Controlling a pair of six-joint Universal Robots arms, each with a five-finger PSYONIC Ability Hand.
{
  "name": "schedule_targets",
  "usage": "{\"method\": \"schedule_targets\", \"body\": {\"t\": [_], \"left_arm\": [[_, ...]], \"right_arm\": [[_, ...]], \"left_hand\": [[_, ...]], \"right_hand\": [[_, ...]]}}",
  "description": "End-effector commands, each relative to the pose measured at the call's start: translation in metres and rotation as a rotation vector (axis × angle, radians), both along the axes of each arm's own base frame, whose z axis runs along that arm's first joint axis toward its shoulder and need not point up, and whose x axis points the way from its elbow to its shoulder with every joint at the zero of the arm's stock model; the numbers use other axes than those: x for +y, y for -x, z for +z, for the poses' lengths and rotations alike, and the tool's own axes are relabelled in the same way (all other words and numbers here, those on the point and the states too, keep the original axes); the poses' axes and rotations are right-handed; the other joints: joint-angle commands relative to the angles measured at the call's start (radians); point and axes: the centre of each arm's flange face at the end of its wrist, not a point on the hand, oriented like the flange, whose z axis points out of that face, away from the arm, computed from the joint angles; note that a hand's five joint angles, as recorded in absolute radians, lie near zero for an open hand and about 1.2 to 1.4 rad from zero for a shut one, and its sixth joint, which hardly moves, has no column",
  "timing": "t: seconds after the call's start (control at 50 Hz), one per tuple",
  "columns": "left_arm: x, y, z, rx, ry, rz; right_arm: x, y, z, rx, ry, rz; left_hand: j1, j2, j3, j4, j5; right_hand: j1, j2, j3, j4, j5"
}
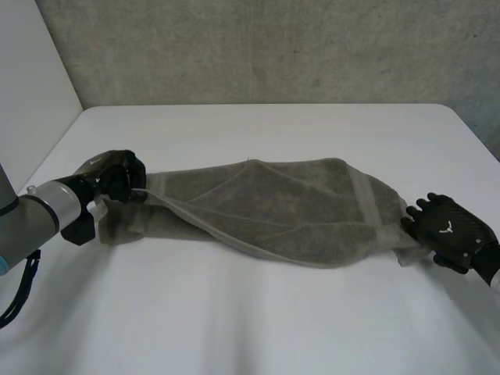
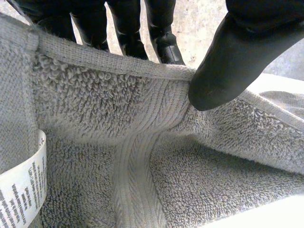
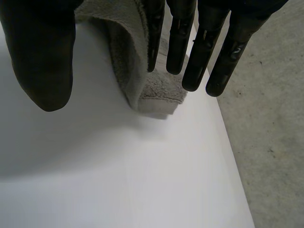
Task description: Fold the towel.
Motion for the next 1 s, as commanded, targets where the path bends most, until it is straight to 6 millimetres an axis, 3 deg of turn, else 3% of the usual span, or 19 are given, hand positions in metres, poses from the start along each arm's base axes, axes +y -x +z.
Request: {"method": "schedule_targets", "body": {"t": [0.02, 0.26, 0.5, 0.84, 1.0], "left_arm": [[0.001, 0.0, -0.002, 0.0, -0.005, -0.001], [0.002, 0.0, -0.003, 0.003, -0.012, 0.001], [0.002, 0.0, -0.004, 0.017, -0.023, 0.004], [0.001, -0.001, -0.004, 0.018, -0.023, 0.008], [0.001, -0.001, -0.004, 0.018, -0.023, 0.008]], "right_arm": [[0.004, -0.004, -0.001, -0.06, -0.046, 0.017], [0.001, -0.004, 0.004, -0.081, -0.041, 0.02], [-0.005, -0.019, 0.005, -0.05, 0.069, 0.07], [-0.014, -0.021, 0.009, -0.136, 0.075, 0.067], [-0.01, -0.034, 0.018, -0.163, 0.074, 0.101]], "left_hand": [[0.045, 0.045, 0.022, 0.043, 0.03], [0.045, 0.045, 0.022, 0.043, 0.03], [0.045, 0.045, 0.022, 0.043, 0.03], [0.045, 0.045, 0.022, 0.043, 0.03], [0.045, 0.045, 0.022, 0.043, 0.03]], "right_hand": [[-0.029, -0.042, -0.033, -0.036, -0.009], [-0.026, -0.039, -0.03, -0.033, -0.006], [-0.009, -0.021, -0.012, -0.016, 0.011], [0.009, -0.004, 0.006, 0.002, 0.029], [0.021, 0.008, 0.017, 0.014, 0.041]]}}
